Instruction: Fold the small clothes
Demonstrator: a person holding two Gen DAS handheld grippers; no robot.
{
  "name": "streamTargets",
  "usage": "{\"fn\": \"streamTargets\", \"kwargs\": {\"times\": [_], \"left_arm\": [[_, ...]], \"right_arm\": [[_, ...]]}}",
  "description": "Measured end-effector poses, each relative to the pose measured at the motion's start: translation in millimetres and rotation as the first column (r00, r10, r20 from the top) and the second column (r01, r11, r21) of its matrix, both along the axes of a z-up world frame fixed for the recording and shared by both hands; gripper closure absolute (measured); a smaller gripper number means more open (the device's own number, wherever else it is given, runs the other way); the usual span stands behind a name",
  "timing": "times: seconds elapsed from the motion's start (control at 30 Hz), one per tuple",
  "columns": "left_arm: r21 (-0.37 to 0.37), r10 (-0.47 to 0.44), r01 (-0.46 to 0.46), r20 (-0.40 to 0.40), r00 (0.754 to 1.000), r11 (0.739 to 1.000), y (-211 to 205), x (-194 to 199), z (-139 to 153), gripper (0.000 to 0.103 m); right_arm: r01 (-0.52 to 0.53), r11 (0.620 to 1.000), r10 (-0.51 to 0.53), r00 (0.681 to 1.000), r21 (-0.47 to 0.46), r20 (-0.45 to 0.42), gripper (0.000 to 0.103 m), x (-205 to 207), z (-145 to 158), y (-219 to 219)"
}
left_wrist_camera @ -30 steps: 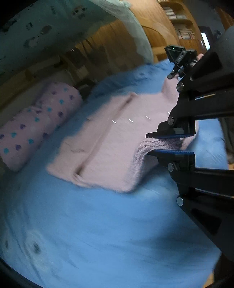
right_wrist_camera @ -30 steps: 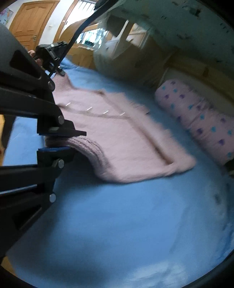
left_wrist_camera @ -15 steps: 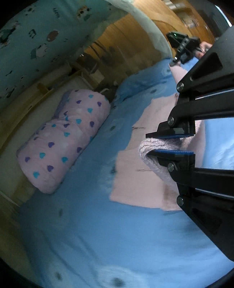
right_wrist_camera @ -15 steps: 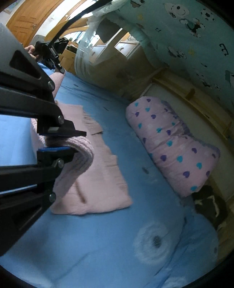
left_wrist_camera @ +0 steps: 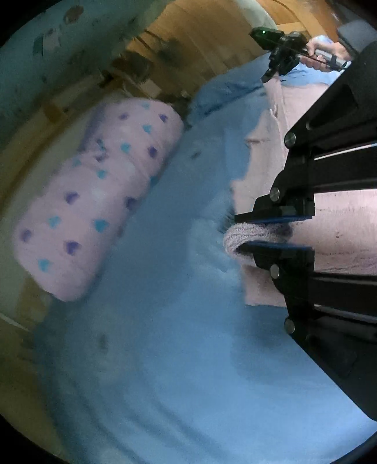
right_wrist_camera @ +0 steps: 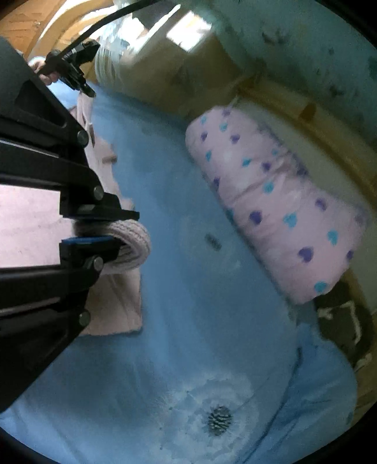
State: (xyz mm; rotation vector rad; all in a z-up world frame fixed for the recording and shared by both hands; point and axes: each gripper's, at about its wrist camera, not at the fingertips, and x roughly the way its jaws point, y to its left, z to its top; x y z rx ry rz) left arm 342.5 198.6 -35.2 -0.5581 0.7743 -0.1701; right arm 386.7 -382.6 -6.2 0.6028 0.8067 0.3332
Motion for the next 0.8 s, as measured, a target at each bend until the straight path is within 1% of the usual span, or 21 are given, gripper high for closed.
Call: {"fn": "streamTargets", "kwargs": {"times": [0.03,0.07,0.1,0.13,0.17,0.2,0.27,0.3,0.33,0.37,0.4,0.47,0.53,0.6,0.67,0.73,0.8], "left_arm": [[-0.010,-0.002,0.001,-0.037,0.999,1.000,1.3,3.0,-7.6,0.097],[-0.030,-0.003,0.002,-0.047,0.999,1.000,5.0,2.9,-12.1,0.096],[-0.060,0.004,-0.005,-0.018,1.000,0.998,10.7,-0.7,-11.0,0.095],[-0.072,0.022,-0.020,0.020,1.000,0.997,16.5,-4.9,-6.4,0.088],[-0.068,0.040,-0.037,0.047,0.998,0.997,20.0,-9.2,-0.7,0.080],[-0.062,0.070,-0.065,0.081,0.994,0.996,26.0,-14.6,6.8,0.078],[-0.078,0.120,-0.111,0.123,0.985,0.991,35.6,-24.6,16.7,0.075],[-0.086,0.140,-0.130,0.132,0.981,0.988,38.6,-28.5,20.6,0.073],[-0.077,0.146,-0.137,0.128,0.981,0.988,39.3,-31.3,21.8,0.071],[-0.059,0.142,-0.136,0.119,0.983,0.989,38.4,-31.7,22.0,0.071],[-0.029,0.125,-0.123,0.105,0.987,0.992,34.6,-32.6,20.8,0.071],[0.028,0.084,-0.086,0.075,0.994,0.996,25.1,-31.3,15.1,0.070],[0.088,0.039,-0.043,0.040,0.998,0.995,11.9,-26.3,8.0,0.069],[0.125,0.008,-0.009,0.008,1.000,0.992,0.6,-20.5,2.3,0.069],[0.144,-0.006,0.010,-0.025,1.000,0.990,-7.5,-15.3,-3.3,0.068],[0.150,-0.016,0.024,-0.053,0.998,0.988,-13.6,-9.9,-9.8,0.068],[0.149,-0.038,0.049,-0.077,0.996,0.988,-20.0,-5.4,-16.4,0.068]], "right_arm": [[0.015,1.000,-0.016,0.999,-0.023,-0.035,0.094,7.4,-10.1,1.1],[0.021,0.999,-0.024,0.998,-0.042,-0.064,0.094,12.3,-17.2,1.5],[0.023,0.998,-0.028,0.995,-0.058,-0.096,0.094,17.5,-24.2,0.4],[0.028,0.998,-0.033,0.995,-0.056,-0.098,0.094,18.2,-25.0,-1.7],[0.040,0.998,-0.044,0.995,-0.045,-0.085,0.094,17.2,-22.8,-5.9],[0.054,0.998,-0.056,0.996,-0.028,-0.064,0.093,14.6,-18.6,-10.3],[0.069,0.998,-0.069,0.997,-0.009,-0.025,0.081,10.0,-7.5,-14.5],[0.107,0.994,-0.106,0.994,-0.031,0.021,0.061,4.0,3.1,-16.2],[0.135,0.990,-0.133,0.989,-0.036,0.059,0.031,-0.9,10.0,-18.1],[0.171,0.985,-0.167,0.980,-0.025,0.110,0.018,-7.7,17.8,-21.5],[0.189,0.982,-0.186,0.972,-0.007,0.144,0.008,-13.2,23.9,-24.1],[0.207,0.978,-0.205,0.964,0.009,0.168,0.008,-19.1,29.9,-27.9],[0.201,0.980,-0.201,0.970,0.011,0.138,0.008,-24.0,28.8,-29.1],[0.180,0.983,-0.177,0.978,-0.019,0.114,0.008,-28.6,23.3,-25.4],[0.138,0.983,-0.127,0.987,-0.119,0.097,0.009,-29.6,16.7,-14.6],[0.081,0.967,-0.063,0.995,-0.243,0.083,0.011,-28.6,8.3,0.2],[0.040,0.950,-0.020,0.998,-0.310,0.067,0.015,-28.0,0.6,8.7]]}}
